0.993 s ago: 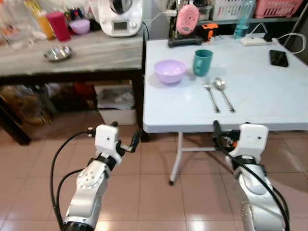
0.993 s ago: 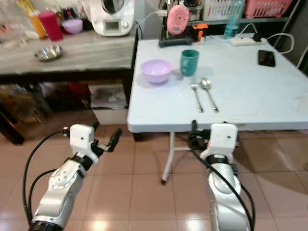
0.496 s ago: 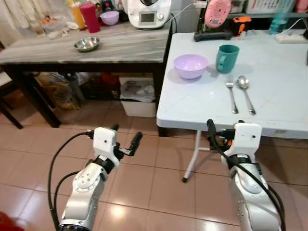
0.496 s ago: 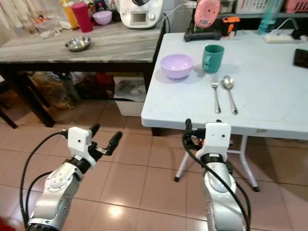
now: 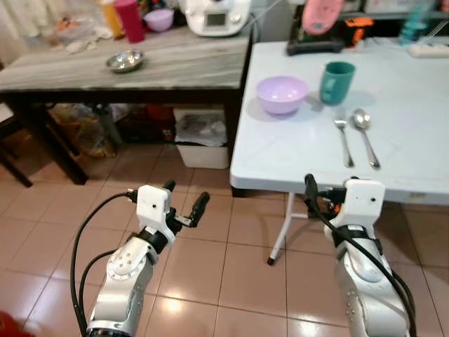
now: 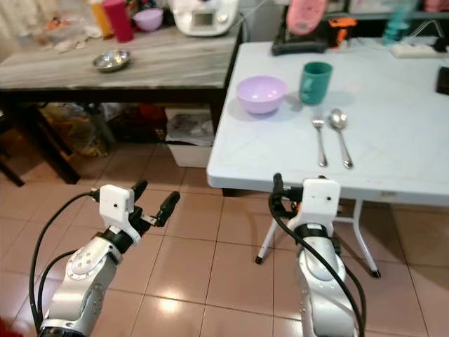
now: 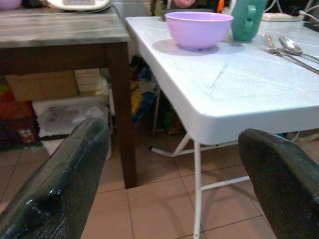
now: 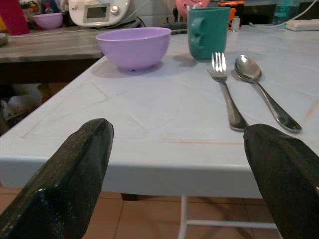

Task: Setting the table

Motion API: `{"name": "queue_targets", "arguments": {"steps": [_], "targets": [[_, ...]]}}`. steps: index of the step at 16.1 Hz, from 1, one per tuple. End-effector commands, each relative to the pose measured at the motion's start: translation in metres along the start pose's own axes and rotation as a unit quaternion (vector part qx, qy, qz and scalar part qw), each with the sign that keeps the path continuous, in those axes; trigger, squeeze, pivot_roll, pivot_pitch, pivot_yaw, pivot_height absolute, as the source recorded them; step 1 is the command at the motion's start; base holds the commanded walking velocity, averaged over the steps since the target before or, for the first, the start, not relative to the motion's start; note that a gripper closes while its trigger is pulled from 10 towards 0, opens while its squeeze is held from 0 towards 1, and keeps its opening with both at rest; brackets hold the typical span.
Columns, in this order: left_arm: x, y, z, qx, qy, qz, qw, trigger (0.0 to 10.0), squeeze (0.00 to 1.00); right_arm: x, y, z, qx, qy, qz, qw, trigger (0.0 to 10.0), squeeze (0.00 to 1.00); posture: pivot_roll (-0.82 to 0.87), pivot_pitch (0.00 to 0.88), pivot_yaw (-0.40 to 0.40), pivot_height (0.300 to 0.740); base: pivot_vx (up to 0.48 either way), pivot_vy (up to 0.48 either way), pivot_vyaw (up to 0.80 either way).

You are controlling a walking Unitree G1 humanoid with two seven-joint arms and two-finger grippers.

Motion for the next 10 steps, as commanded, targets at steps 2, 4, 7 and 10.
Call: {"name": "queue_targets", "arguments": {"steps": [2,4,7,10], "targets": [[0.0018,-0.0002,0.0024,-0.004,0.005,0.005,1.000,10.0,0.00,0.0002,0.0000,0.0005,-0.001,-0.002,0.001,1.000,10.0,0.00,-0.27,0.059,0.094,0.740,0.000,-0.315,0.00],[0.0022,-0.0004,0.0026,-0.004,0.005,0.006,1.000,10.0,0.00,0.0006,-0.0009,0.0003,0.000,-0.003,0.002,1.000,10.0,0.00,-0.27,0.061,0.092,0.740,0.000,-0.412,0.00],[0.0025,-0.0012,0.0034,-0.001,0.007,0.008,1.000,10.0,0.00,0.0005,-0.0013,-0.0002,0.000,-0.004,0.003,1.000,10.0,0.00,-0.27,0.063,0.093,0.740,0.000,-0.480,0.00],[0.0020,0.0015,0.0042,0.017,0.011,-0.001,1.000,10.0,0.00,0.0006,-0.0005,-0.0003,0.000,-0.004,0.002,1.000,10.0,0.00,-0.27,0.065,0.093,0.740,0.000,-0.204,0.00]]}}
Point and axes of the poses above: a point about 5 cm out from each wrist's last joint towards the gripper, its own x axis pointing back from the gripper into the wrist, its own y axis along the axis of the wrist's last joint, z = x × y, the point moved 6 cm from there along -x, pointing out of the wrist towards the gripper, and after that the axes turned 9 degrees about -x, right-handed, at the moved point
